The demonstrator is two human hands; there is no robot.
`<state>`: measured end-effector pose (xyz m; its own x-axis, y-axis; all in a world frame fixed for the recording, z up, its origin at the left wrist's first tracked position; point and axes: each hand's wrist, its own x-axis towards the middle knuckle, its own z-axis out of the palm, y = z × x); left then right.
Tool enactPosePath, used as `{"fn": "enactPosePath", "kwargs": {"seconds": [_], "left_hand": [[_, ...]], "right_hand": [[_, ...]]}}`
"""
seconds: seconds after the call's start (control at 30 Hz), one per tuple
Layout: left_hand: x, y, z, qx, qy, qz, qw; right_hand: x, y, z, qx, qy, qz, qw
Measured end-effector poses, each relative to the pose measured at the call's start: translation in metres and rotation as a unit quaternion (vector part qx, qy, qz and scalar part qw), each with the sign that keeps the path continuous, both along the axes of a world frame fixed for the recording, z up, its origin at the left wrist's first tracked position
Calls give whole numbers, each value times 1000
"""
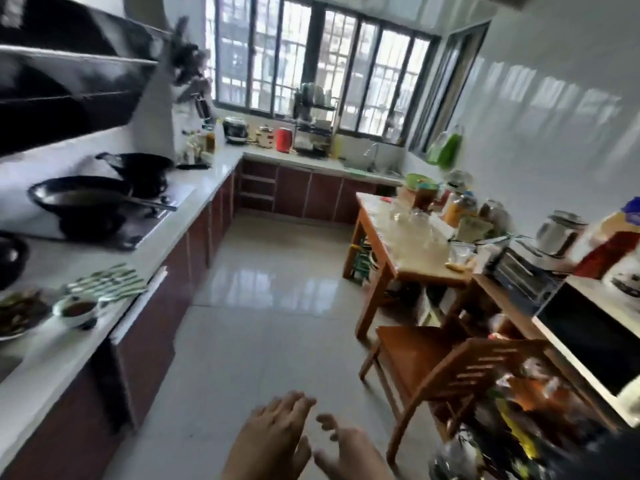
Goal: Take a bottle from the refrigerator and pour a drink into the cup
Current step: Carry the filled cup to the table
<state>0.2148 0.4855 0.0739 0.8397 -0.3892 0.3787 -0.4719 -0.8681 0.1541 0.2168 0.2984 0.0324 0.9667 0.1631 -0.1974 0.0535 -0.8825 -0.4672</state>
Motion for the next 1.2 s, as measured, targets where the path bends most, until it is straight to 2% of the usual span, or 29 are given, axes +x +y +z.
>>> {"fn": "enactPosePath", "kwargs": {"seconds": [0.03, 0.1, 0.13, 0.2, 0.37, 0.63, 0.83, 1.03, 1.2], "left_hand": [[8, 19, 1, -2, 28, -3, 1000], [25, 56, -2, -53, 102, 62, 991], [31, 77, -5, -73, 123, 92, 986], [39, 112, -12, -89, 106, 162, 977], [60, 179, -12, -76, 113, 287, 948], [111, 231, -25, -86, 124, 462, 874], [134, 242, -30, -113, 150, 549, 814], [151, 276, -51, -138, 174, 619, 753], [200, 331, -79, -128, 183, 618, 753]], "right_hand": [[22, 29, 13, 6, -29, 41, 999], [55, 62, 21, 1, -4, 33, 999], [71, 86, 27, 5, -32, 62, 998], [88, 128, 37, 36, -33, 125, 991], [151, 206, 34, 69, -41, 208, 975], [253, 288, 4, 112, -13, 359, 926], [326, 344, 5, 86, 23, 471, 878], [366, 404, -13, 52, 42, 507, 859], [391, 461, -34, 27, 18, 506, 862]]}}
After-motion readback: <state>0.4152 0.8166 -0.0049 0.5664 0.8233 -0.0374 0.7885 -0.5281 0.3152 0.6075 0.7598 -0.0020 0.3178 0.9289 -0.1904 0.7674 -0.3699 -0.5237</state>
